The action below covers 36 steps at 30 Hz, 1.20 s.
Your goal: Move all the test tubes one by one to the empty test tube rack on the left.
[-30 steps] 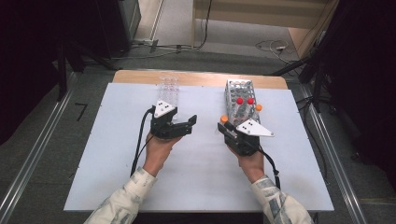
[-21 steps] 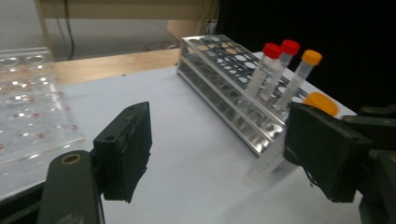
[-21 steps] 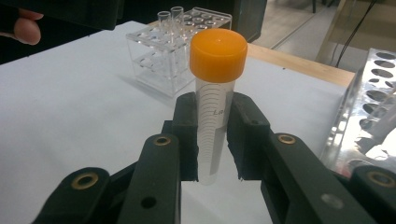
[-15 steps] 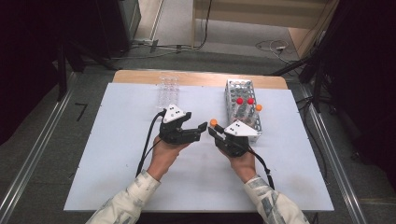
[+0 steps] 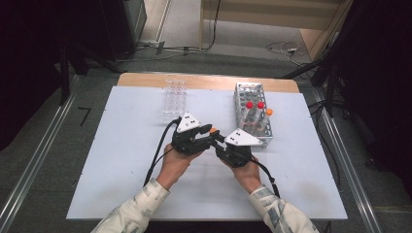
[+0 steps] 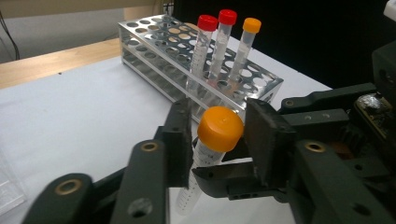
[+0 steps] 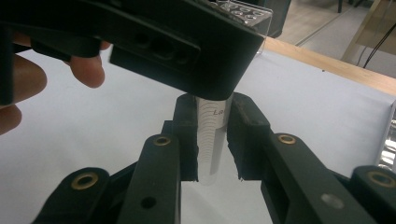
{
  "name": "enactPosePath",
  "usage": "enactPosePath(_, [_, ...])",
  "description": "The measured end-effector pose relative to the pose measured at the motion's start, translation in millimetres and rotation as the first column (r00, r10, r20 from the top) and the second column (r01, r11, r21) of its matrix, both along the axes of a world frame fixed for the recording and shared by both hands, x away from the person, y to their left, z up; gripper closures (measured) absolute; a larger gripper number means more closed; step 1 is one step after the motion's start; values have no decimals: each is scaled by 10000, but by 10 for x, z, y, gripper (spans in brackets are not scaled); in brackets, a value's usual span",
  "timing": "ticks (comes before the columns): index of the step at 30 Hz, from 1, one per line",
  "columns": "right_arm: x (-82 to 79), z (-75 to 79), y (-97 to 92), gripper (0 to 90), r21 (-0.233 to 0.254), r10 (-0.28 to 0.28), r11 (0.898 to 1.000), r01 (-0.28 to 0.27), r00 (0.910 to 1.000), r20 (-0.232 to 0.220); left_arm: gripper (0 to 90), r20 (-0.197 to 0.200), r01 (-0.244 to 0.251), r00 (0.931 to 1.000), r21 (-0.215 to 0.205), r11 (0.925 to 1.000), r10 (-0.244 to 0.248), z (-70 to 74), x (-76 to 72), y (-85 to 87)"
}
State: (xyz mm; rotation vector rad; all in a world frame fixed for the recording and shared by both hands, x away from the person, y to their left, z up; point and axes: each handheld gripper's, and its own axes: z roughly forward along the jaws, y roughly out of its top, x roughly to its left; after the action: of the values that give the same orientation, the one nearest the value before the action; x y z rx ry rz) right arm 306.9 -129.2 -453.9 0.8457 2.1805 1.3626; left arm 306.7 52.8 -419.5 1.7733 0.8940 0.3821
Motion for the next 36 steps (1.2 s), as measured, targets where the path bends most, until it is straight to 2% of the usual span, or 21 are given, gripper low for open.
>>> enactPosePath(8, [-10, 1, 5, 710, -1, 26, 10000, -26, 10000, 17, 694, 19, 5, 10000, 3, 10000, -5, 2, 1, 11])
enactPosePath(11, [-14, 8, 3, 651, -44, 142, 9999, -141, 9998, 137, 697, 24, -20, 10000, -62, 10000, 20, 14, 7, 36])
enactPosePath(15, [-8, 31, -41, 516, -178, 149, 9997, -148, 9999, 57, 697, 47, -331, 9994, -115, 9994, 332, 25, 47, 117])
enactPosePath(22, [11, 94, -260, 463, -73, -202, 9998, 202, 9998, -76, 696, 14, -1006, 9949, -358, 9943, 1007, 94, 116, 336])
enactPosePath(25, [16, 124, -356, 458, -39, -402, 9992, 401, 9991, -150, 696, 112, -1354, 9906, -527, 9894, 1362, 175, 141, 463])
enactPosePath(31, [12, 171, -532, 452, -102, -806, 9967, 805, 9967, -111, 697, 291, -2048, 9781, -390, 9780, 2060, 336, 227, 681])
enactPosePath(36, [-5, 218, -668, 452, 14, -1045, 9945, 1045, 9945, 64, 697, 389, -2713, 9614, -327, 9619, 2725, 414, 349, 833])
